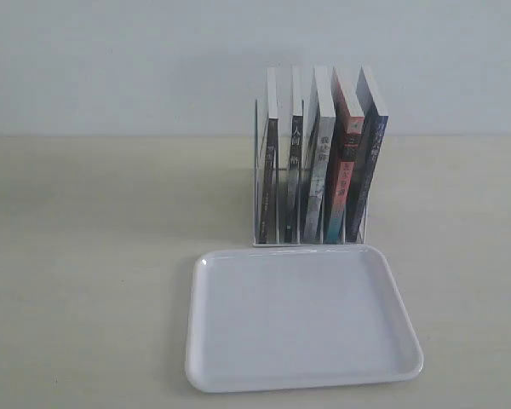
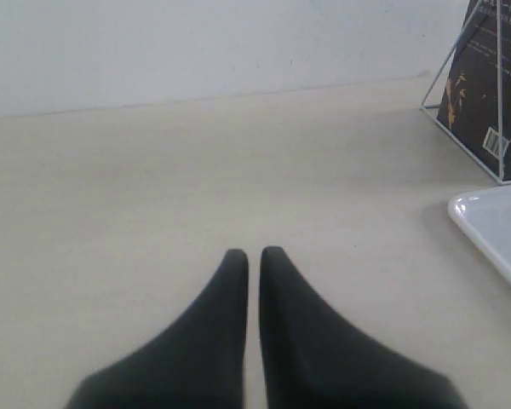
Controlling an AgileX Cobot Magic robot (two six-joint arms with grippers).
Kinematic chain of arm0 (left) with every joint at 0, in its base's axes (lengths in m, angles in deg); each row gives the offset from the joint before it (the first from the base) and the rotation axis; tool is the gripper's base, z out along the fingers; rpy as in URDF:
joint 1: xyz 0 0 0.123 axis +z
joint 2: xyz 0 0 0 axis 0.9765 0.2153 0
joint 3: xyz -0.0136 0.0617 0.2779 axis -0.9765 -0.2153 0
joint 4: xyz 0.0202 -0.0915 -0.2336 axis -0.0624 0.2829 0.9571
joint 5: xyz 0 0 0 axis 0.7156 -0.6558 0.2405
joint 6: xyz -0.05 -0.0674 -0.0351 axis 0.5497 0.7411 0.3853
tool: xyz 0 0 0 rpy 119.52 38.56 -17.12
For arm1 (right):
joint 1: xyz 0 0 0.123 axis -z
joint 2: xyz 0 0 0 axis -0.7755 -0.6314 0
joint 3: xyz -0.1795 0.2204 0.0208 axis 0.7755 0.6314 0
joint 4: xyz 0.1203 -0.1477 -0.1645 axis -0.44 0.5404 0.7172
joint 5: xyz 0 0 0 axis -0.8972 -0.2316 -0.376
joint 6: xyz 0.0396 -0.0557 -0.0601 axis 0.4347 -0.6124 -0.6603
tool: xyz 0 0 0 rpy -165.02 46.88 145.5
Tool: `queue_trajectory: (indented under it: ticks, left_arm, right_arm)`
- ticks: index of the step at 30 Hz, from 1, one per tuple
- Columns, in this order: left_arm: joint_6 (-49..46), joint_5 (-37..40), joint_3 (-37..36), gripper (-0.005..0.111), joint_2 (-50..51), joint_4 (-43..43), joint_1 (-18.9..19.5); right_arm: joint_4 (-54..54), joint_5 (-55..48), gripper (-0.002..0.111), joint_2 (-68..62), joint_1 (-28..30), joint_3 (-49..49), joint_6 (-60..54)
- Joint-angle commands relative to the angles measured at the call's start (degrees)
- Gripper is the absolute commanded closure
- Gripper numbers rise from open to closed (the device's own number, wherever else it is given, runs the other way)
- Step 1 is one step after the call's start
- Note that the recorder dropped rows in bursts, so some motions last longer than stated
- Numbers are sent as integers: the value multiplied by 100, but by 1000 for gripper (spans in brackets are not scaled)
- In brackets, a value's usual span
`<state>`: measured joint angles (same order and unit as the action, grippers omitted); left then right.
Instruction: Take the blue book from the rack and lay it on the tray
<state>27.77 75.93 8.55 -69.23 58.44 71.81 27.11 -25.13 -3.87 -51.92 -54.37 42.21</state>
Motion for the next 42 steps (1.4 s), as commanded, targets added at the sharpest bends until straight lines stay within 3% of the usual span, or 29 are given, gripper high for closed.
queue_trajectory:
  ticks: [1, 25, 29, 32, 33, 36, 39, 42]
  left_arm:
    - [39, -88, 19, 102, -18, -5, -2]
    - [39, -88, 19, 102, -18, -5, -2]
    - [39, -88, 19, 102, -18, -5, -2]
    - [39, -88, 19, 102, -18, -5, -2]
    - [39, -88, 19, 102, -18, -5, -2]
    - [39, -88, 19, 102, -18, -5, -2]
    - [39, -88, 19, 102, -18, -5, -2]
    - [39, -88, 19, 102, -18, -5, -2]
  right_arm:
    - [0, 75, 109, 27, -9, -4, -20]
    - [24, 279, 109, 27, -9, -4, -62]
    - [13, 1461, 109, 27, -9, -4, -62]
    - [3, 3686, 109, 27, -9, -4, 227]
    - [3, 3904, 109, 27, -9, -4, 226]
    - [18, 3005, 109, -7, -9, -868, -282]
    - [18, 1558, 109, -929, -9, -2300, -570]
    - [18, 663, 109, -1810, -9, -3069, -507]
